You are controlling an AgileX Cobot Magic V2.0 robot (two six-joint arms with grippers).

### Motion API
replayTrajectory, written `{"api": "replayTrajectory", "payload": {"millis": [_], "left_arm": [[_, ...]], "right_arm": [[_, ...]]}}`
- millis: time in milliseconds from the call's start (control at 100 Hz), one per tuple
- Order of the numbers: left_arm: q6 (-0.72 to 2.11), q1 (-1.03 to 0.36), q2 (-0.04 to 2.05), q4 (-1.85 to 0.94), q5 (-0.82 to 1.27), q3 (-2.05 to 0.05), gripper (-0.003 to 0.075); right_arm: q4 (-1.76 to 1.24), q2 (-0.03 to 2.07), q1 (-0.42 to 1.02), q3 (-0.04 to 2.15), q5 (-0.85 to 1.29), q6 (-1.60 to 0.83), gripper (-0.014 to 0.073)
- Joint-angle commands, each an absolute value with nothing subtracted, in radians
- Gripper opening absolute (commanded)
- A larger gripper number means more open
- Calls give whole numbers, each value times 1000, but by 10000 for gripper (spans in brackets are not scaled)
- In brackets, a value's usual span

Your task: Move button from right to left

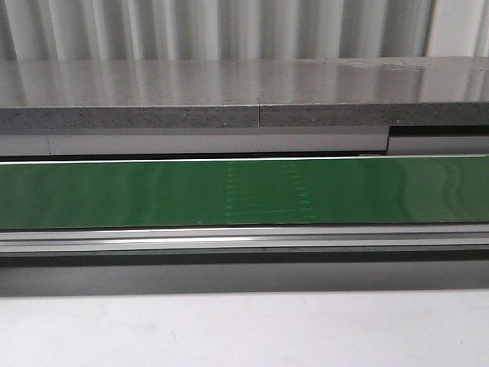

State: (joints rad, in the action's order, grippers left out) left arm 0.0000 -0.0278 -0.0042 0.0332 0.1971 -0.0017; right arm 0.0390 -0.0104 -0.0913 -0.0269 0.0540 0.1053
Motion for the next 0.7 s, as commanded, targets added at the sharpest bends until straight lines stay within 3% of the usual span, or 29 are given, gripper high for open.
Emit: {"api": "replayTrajectory", "payload": {"millis": [0,690], "left_arm": [[-8,-26,-41,31,121,23,-20],[-8,-26,-41,31,121,23,-20]], "right_arm": [[50,-26,-95,-10,-18,106,-67],[50,-26,-95,-10,-6,106,-67]]}}
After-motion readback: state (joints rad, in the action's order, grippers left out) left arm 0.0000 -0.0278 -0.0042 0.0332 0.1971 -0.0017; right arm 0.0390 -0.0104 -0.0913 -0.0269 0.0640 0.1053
